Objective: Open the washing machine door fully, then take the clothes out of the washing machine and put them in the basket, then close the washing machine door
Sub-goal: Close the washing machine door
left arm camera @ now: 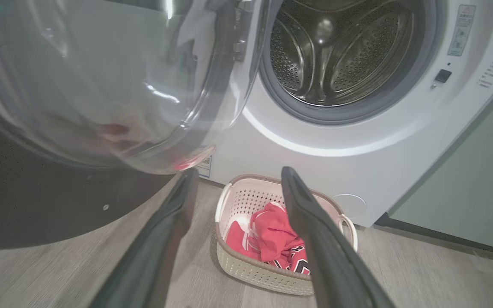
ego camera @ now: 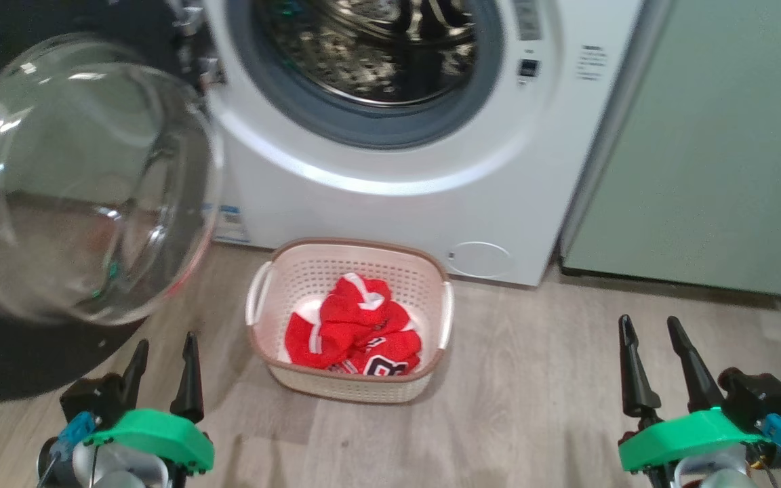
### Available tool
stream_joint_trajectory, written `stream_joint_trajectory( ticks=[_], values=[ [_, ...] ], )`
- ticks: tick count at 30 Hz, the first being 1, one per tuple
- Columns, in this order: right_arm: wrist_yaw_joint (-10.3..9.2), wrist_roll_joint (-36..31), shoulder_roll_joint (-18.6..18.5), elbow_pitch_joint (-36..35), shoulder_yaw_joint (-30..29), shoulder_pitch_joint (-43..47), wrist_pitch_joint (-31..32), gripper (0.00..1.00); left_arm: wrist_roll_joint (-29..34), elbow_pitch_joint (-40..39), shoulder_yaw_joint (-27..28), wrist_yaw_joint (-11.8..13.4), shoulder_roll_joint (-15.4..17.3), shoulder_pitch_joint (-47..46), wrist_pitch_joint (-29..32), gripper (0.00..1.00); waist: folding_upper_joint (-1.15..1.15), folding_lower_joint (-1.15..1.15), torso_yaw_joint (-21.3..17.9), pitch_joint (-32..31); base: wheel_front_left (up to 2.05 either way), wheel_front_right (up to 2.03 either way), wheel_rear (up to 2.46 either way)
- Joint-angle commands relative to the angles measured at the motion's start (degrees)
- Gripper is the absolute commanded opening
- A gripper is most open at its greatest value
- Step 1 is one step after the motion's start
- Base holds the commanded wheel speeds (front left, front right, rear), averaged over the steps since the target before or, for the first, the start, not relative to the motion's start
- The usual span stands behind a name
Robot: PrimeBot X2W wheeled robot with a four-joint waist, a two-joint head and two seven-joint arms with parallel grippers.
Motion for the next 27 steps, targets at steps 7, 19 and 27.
stream_joint_trajectory(
  ticks=[7,19,27],
  values=[
    [-0.04,0.74,-0.07,-2.09,1.97,-2.02,-0.37,1.0,0.65,-0.95,1.81,-0.35,0.82,-2.95,-0.53,1.0,0.0,0.0,8.88,-0.06,0.0,0.0,0.0],
    [-0.04,1.07,-0.07,-1.89,2.42,-2.64,-0.37,1.0,1.22,-0.94,3.39,-0.35,1.09,-3.56,-0.54,1.0,0.0,0.0,18.85,0.57,0.0,0.0,0.0],
    [-0.04,0.19,-0.07,-0.6,4.84,-5.49,-0.37,1.0,1.12,-2.95,7.1,-0.35,0.34,-2.55,-0.54,1.0,0.0,0.0,20.28,2.55,0.0,0.0,0.0]
  ],
)
